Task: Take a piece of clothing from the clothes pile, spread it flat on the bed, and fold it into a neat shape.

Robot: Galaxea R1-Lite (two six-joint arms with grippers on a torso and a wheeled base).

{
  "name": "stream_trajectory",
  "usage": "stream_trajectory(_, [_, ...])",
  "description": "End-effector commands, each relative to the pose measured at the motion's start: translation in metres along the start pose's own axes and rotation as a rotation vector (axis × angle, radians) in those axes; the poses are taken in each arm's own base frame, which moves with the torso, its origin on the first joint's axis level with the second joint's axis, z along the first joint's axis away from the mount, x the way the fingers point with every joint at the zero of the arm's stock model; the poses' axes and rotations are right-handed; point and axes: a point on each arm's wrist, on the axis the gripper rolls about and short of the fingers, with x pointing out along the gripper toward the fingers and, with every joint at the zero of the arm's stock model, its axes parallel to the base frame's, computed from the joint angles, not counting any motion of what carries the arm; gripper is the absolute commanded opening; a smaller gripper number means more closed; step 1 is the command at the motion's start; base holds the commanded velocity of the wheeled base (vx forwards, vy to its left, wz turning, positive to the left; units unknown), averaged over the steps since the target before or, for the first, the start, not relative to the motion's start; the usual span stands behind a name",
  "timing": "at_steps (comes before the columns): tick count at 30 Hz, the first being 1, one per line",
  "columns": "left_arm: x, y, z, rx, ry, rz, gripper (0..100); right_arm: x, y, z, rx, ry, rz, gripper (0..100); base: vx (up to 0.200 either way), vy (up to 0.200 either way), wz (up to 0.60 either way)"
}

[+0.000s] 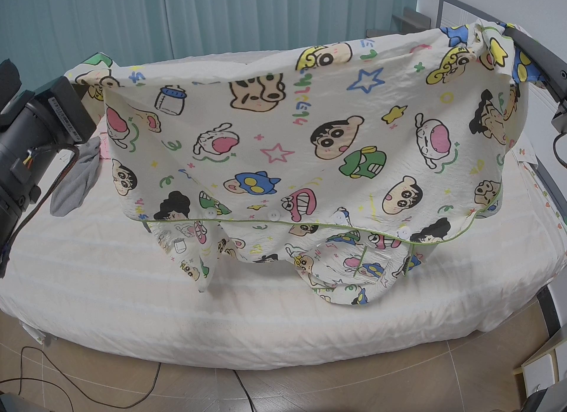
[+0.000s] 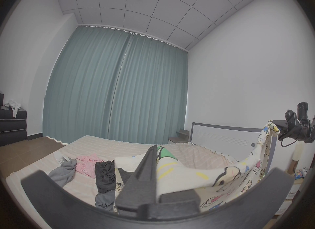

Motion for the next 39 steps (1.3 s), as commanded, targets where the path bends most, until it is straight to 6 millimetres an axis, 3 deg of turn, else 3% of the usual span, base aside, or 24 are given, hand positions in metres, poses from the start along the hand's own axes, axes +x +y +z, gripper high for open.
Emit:
stream_trajectory(1, [-0.007, 0.003, 0.01, -0.014, -0.031, 0.001, 0, -0.005, 0.01, 0.007, 0.011, -0.021, 0.05, 0, -0.2, 0.0, 0.0])
stream_trajectory(17, [-0.026, 0.013, 0.032, -0.038, -0.102, 0.009, 0, -0.004, 0.015, 0.019, -0.001, -0.056, 0.075, 0, -0.025, 0.0, 0.0])
stream_trajectory(32, [-0.041, 0.018, -0.026, 0.088, 0.191, 0.01, 0, -0.006, -0.022, -0.031, -0.019, 0.112, -0.088, 0, 0.0, 0.0, 0.0])
stream_trajectory(39, [-0.027, 0.013, -0.041, 0.107, 0.242, 0.013, 0, -0.004, -0.037, -0.04, -0.03, 0.136, -0.153, 0, 0.0, 0.0, 0.0])
